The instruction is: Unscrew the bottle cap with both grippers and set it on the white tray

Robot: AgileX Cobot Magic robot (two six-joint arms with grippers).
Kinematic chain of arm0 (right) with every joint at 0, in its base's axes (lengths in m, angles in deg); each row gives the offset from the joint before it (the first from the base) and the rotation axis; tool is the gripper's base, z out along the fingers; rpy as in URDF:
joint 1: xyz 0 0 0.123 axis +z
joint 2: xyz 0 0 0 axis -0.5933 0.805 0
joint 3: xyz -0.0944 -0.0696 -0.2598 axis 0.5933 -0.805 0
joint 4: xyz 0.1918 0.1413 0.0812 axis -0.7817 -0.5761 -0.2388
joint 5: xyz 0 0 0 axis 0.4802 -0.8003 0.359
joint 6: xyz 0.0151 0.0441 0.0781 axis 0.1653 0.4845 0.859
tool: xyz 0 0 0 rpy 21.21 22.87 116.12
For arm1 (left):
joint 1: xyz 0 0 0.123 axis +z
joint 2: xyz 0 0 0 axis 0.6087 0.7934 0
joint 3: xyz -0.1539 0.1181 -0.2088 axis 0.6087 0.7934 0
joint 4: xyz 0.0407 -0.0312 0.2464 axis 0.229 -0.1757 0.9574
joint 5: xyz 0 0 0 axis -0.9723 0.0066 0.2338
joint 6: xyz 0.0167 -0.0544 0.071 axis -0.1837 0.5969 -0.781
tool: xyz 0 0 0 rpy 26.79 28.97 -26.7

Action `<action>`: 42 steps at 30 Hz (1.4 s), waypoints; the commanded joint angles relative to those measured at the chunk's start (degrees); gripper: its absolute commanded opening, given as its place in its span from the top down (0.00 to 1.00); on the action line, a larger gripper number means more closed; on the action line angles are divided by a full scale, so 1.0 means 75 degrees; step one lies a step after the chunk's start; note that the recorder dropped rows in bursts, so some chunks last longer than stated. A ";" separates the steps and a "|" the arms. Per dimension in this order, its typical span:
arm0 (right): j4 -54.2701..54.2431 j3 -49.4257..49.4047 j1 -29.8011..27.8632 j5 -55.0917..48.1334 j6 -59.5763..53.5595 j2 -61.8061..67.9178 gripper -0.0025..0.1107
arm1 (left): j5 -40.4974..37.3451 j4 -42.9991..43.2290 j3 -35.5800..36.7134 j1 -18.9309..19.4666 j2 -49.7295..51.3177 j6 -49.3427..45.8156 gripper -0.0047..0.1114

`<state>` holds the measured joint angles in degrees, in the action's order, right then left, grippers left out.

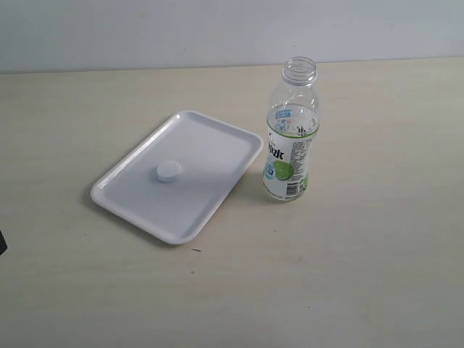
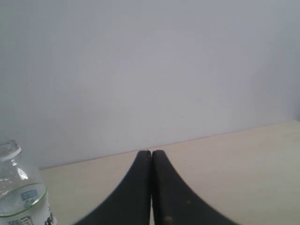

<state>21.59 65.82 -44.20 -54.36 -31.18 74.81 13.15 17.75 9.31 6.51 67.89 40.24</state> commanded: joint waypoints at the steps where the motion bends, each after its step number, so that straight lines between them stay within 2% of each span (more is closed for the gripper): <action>1: -0.1910 -0.0028 -0.0047 -0.0632 -0.2255 -0.0175 0.98 | 0.0023 -0.0029 0.0035 -0.0057 -0.0061 -0.0014 0.95; 7: -0.1947 -0.0046 -0.0243 -0.0668 -0.2358 -0.0175 0.98 | 0.0023 -0.0029 0.0035 -0.0057 -0.0061 -0.0014 0.95; 10: -0.2555 -0.0152 -0.0264 -0.0394 -0.3405 -0.0175 0.98 | 0.0023 -0.0029 0.0035 -0.0057 -0.0061 -0.0014 0.95; 13: -0.4006 -0.0152 -0.0292 -0.0490 -0.4815 -0.0175 0.98 | 0.0023 -0.0029 0.0035 -0.0057 -0.0061 -0.0014 0.95; 16: -0.4581 -0.0152 -0.0307 -0.0320 -0.5467 -0.0175 0.98 | 0.0023 -0.0029 0.0035 -0.0057 -0.0061 -0.0014 0.95; 42: -0.4723 -0.0152 -0.0289 -0.0254 -0.5427 -0.0175 0.98 | 0.0023 0.0028 0.0035 -0.0057 -0.0061 -0.0085 0.95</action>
<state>-13.46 64.98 -46.18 -57.10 -71.35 73.85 13.15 17.75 9.31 6.51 67.89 40.24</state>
